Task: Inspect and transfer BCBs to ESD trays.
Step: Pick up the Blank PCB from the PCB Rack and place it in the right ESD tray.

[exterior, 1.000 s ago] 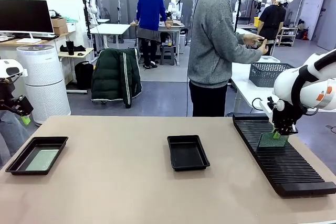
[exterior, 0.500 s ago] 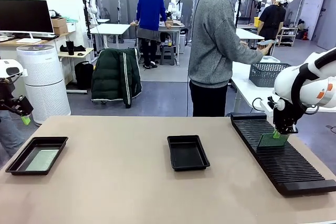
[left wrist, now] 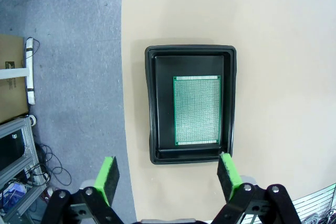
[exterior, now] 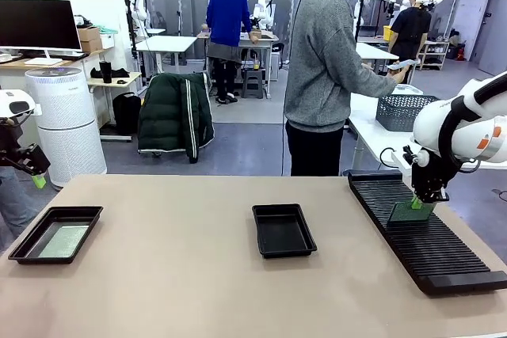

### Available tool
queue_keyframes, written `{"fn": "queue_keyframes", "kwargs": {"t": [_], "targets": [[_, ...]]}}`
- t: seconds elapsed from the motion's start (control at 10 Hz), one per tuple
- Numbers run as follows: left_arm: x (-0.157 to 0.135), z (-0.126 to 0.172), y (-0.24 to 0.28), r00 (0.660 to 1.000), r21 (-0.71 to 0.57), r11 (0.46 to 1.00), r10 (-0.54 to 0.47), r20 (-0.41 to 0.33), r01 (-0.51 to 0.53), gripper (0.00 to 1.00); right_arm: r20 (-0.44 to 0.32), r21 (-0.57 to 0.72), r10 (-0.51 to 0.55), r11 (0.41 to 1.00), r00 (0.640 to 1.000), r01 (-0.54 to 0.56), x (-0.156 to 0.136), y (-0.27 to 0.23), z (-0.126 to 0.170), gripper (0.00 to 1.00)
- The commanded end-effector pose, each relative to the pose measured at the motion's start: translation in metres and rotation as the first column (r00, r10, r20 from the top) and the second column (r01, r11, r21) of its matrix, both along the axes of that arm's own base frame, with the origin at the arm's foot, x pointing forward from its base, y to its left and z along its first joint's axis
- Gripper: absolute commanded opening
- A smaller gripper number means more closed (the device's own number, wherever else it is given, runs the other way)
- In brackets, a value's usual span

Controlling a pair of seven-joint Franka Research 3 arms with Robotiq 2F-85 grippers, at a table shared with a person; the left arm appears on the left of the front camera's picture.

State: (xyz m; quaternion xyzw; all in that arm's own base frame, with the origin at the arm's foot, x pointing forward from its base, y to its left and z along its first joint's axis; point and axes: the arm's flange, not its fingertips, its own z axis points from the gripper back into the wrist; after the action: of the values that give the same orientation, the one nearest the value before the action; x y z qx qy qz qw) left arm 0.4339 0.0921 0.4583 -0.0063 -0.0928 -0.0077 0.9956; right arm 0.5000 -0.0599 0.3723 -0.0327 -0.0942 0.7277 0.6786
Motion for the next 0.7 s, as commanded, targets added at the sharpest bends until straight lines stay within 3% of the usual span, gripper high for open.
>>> {"fn": "queue_keyframes", "kwargs": {"t": [0.0, 0.1, 0.6], "targets": [[-0.001, -0.004, 0.001, 1.000, 0.003, 1.000, 0.003, 0.012, -0.003, 1.00, 0.000, 0.000, 0.000, 1.000, 1.000, 0.000, 0.000, 0.000, 0.000, 0.06], [-0.001, -0.004, 0.001, 1.000, 0.003, 1.000, 0.003, 0.012, -0.003, 1.00, -0.016, -0.001, 0.004, 1.000, 1.000, -0.004, -0.003, 0.002, 0.008, 0.02], [-0.001, -0.004, 0.001, 1.000, 0.003, 1.000, 0.003, 0.012, -0.003, 1.00, -0.100, -0.043, -0.049, 0.998, 0.994, 0.045, 0.003, 0.004, 0.052, 0.02]]}}
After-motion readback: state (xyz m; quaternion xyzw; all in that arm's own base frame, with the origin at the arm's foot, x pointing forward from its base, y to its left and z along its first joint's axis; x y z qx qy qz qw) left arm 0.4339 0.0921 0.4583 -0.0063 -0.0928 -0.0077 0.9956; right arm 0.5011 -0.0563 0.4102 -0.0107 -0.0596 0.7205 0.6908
